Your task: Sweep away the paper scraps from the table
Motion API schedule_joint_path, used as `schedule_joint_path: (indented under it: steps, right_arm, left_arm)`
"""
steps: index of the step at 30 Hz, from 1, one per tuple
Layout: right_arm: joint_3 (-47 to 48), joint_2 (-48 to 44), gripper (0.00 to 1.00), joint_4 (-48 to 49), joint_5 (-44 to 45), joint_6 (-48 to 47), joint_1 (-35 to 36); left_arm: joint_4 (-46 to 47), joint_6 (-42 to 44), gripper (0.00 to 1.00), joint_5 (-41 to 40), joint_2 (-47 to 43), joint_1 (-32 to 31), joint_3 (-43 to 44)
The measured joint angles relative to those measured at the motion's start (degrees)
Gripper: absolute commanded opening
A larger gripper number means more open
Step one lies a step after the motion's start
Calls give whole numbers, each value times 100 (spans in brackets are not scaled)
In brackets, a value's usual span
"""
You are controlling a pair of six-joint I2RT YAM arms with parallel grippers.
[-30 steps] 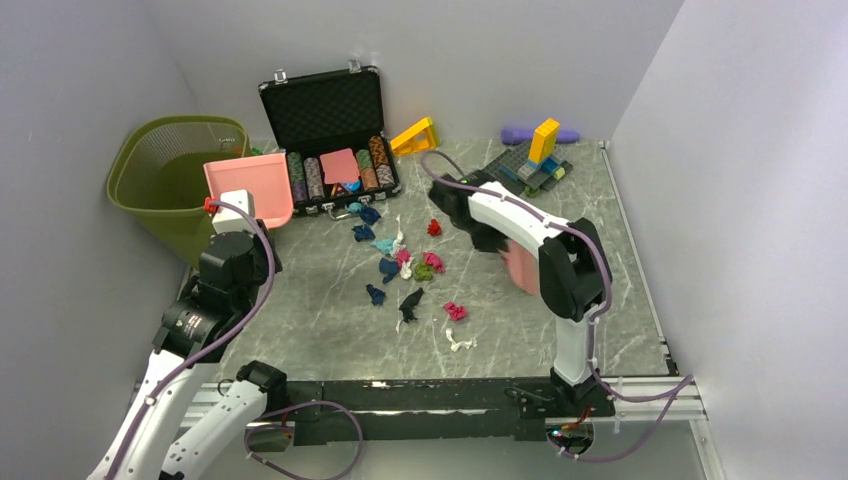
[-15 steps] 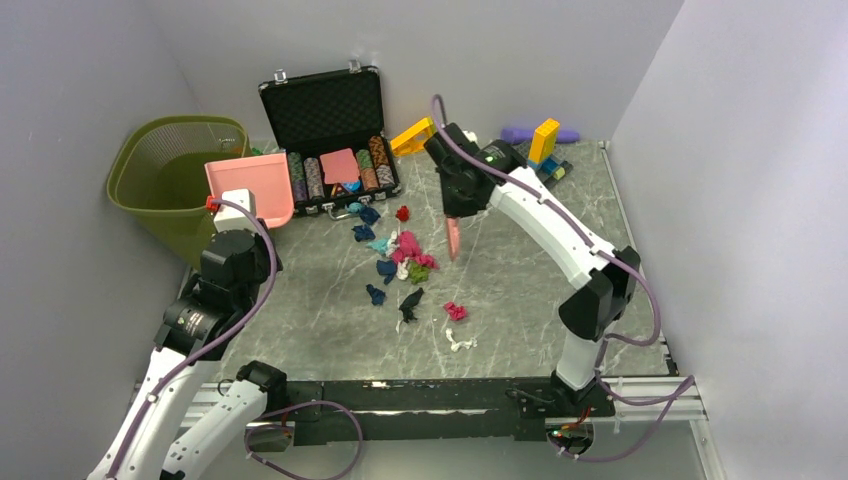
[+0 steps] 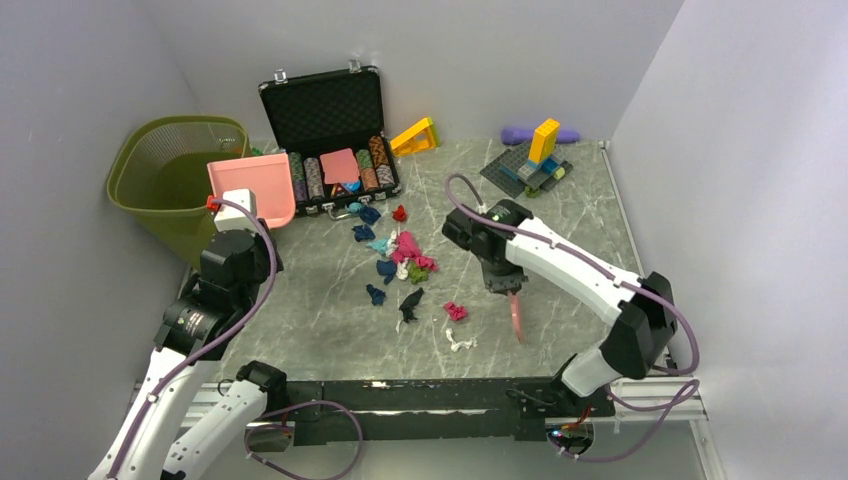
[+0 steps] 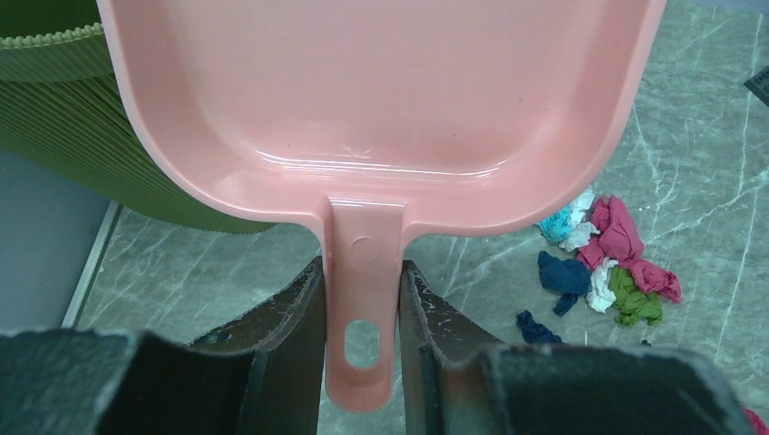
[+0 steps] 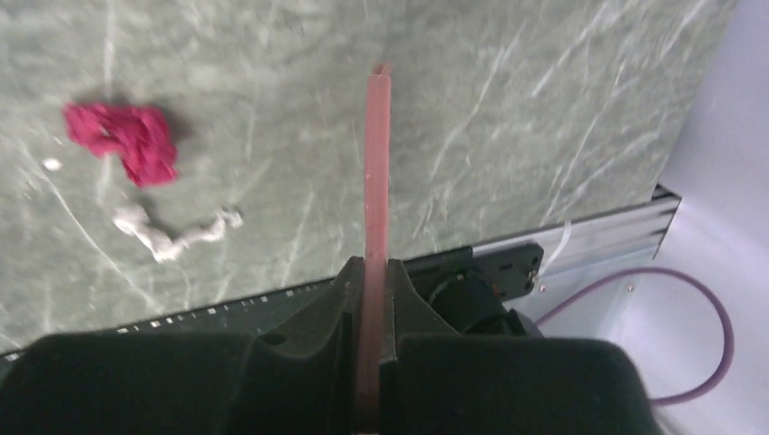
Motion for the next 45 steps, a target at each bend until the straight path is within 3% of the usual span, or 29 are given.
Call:
schedule_joint_path:
  steps: [6, 11, 15, 20, 24, 28, 32, 38, 45]
  right_arm:
    - [-796, -734, 0, -83, -280, 848, 608]
    - [-813, -444, 0, 170, -518, 1928, 1134]
    - [-122, 483, 0, 260, -621, 2614, 1250]
    - [1602, 1814, 0, 426, -643, 3045, 1233]
    - [2500, 2037, 0, 1250, -793, 3091, 1062]
    - [2697, 1928, 0, 1812, -798, 3060, 826]
    - [1915, 1283, 0, 2411, -1056, 2382, 673]
    - [476, -116, 0, 3375, -2605, 400, 726]
    - [391, -203, 0, 3346, -3672, -1578, 1150]
  left_arm:
    - [0, -2, 0, 7, 0, 22, 0]
    - [0, 0, 0, 9, 7, 39, 0]
    - [0, -2, 0, 4, 26, 57, 0]
    - [0, -2, 0, 4, 35, 68, 0]
    - [-2, -2, 0, 4, 39, 85, 0]
    - [0, -2, 0, 7, 39, 85, 0]
    - [0, 0, 0, 26, 42, 90, 0]
    - [0, 0, 0, 105, 42, 107, 0]
    - [0, 0, 0, 153, 57, 136, 0]
